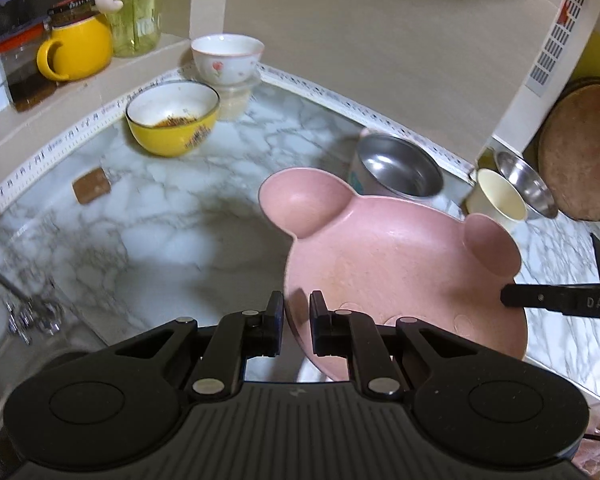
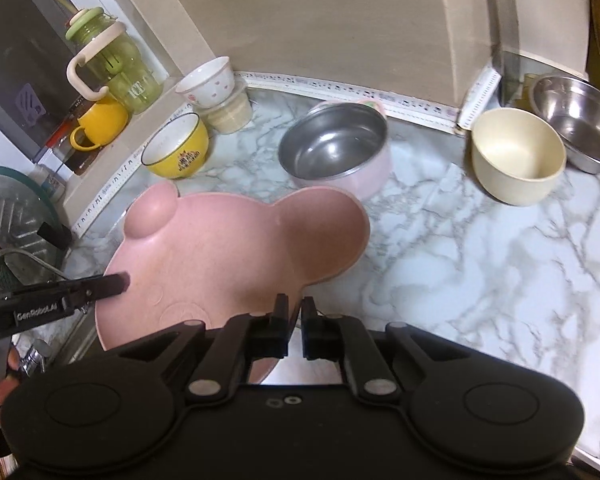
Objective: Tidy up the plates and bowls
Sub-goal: 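Carry the pink bear-shaped plate with both grippers and lower it onto the stacked plates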
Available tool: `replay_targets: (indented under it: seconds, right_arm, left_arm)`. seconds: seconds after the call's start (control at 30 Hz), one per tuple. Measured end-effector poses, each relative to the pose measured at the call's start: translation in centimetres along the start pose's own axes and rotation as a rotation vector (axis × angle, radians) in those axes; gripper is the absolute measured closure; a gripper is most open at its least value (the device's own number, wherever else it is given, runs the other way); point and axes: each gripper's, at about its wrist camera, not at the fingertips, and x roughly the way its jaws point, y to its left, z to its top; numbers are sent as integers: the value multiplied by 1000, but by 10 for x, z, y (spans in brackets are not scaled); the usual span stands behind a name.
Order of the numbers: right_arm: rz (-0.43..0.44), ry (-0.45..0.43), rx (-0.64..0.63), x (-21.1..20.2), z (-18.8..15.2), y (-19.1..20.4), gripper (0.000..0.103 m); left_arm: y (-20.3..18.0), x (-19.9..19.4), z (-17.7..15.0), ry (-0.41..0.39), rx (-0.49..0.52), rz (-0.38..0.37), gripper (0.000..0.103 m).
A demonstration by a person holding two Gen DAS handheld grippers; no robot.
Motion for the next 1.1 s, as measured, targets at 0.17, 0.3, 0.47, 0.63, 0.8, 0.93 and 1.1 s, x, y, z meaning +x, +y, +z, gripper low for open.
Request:
replay_targets:
  seconds: [0.17, 0.3, 0.47, 0.63, 0.8, 0.93, 1.1]
  right_arm:
    - [-9, 18, -19, -2, -16, -13, 96]
    - [-13, 38, -51, 1, -27, -18, 96]
    - [-21, 51, -63, 13, -34, -23, 96]
    - [-45, 46, -82, 23, -38, -25, 96]
    - [-45, 44, -87, 27, -40, -29, 96]
    - [-57, 33, -124, 28, -44, -25, 96]
    - [-52, 40, -129, 29, -46, -27, 96]
  left_arm:
    - [-10, 0, -26, 0, 4, 0, 91]
    - [-13, 6, -43, 9, 3, 15, 91]
    - [-12, 18, -56, 36, -22, 22, 91]
    - [-19, 22, -63, 30, -3, 45, 91]
    - [-21, 29, -68, 44, 7, 57, 91]
    - [-22, 32, -71, 53, 11, 69, 91]
    - [-24, 33, -76, 48, 26, 82, 91]
